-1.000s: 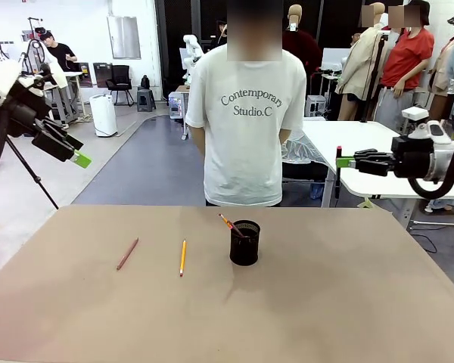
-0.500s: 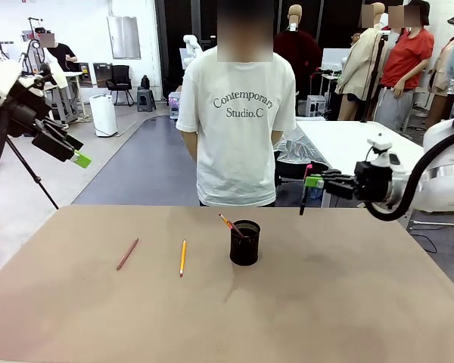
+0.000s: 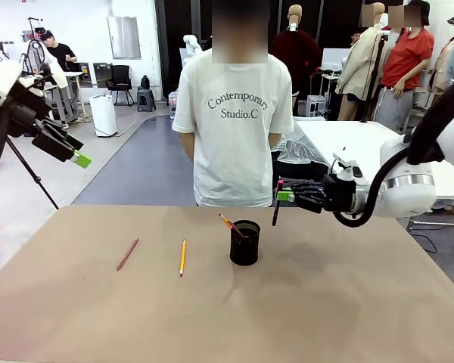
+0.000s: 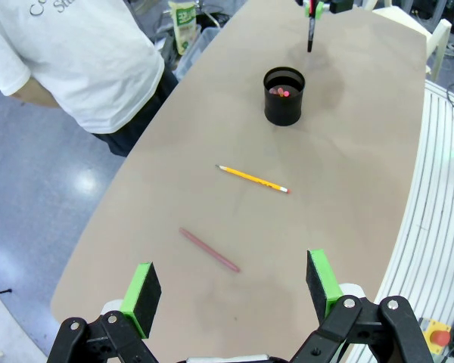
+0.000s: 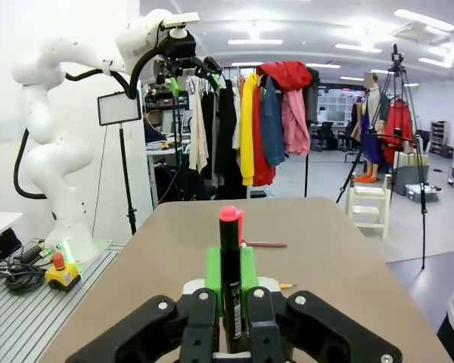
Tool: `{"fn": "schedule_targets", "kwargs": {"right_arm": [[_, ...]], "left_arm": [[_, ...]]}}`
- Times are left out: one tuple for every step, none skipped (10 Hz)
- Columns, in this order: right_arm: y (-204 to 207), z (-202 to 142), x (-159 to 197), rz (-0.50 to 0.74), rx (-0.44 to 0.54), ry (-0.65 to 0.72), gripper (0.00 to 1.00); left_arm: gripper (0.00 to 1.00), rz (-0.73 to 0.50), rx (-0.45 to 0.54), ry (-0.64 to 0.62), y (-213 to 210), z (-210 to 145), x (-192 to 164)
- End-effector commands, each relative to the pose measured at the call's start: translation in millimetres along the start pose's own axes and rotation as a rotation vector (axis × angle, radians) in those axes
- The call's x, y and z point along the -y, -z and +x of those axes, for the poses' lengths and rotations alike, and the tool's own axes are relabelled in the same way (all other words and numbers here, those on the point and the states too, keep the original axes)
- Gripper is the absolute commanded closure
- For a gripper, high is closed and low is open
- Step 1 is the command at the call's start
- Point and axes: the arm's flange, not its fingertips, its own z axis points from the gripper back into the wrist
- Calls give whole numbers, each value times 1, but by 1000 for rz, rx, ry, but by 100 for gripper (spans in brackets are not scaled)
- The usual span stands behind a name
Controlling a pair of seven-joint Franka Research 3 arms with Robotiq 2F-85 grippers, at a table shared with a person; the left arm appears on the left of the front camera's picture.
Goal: Place the pens into the pen holder.
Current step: Pick up a writing instrument from the table and place it into the Pen holder.
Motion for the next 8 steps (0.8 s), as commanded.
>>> {"fn": "schedule_targets", "kwargs": {"right_arm": [[-8,1,-8,-12,3,9,100],[-8,1,-8,-12,3,9,100],[-8,1,-8,-12,3,9,100],[-8,1,-8,-12,3,9,100],[-8,1,-8,-12,3,9,100],[-8,1,-8,-12,3,9,100],[-8,1,-8,-12,3,9,100],[-8,1,-8,-12,3,9,100]], "left_arm": [[0,-5,6,7,-1,-1,0],[0,-5,6,7,-1,-1,0],[0,-5,6,7,-1,-1,0],[0,-5,6,7,-1,-1,0],[0,-5,6,7,-1,-1,0],[0,-5,6,7,-1,-1,0],[0,-5,6,7,-1,-1,0],[0,-5,6,7,-1,-1,0]]}}
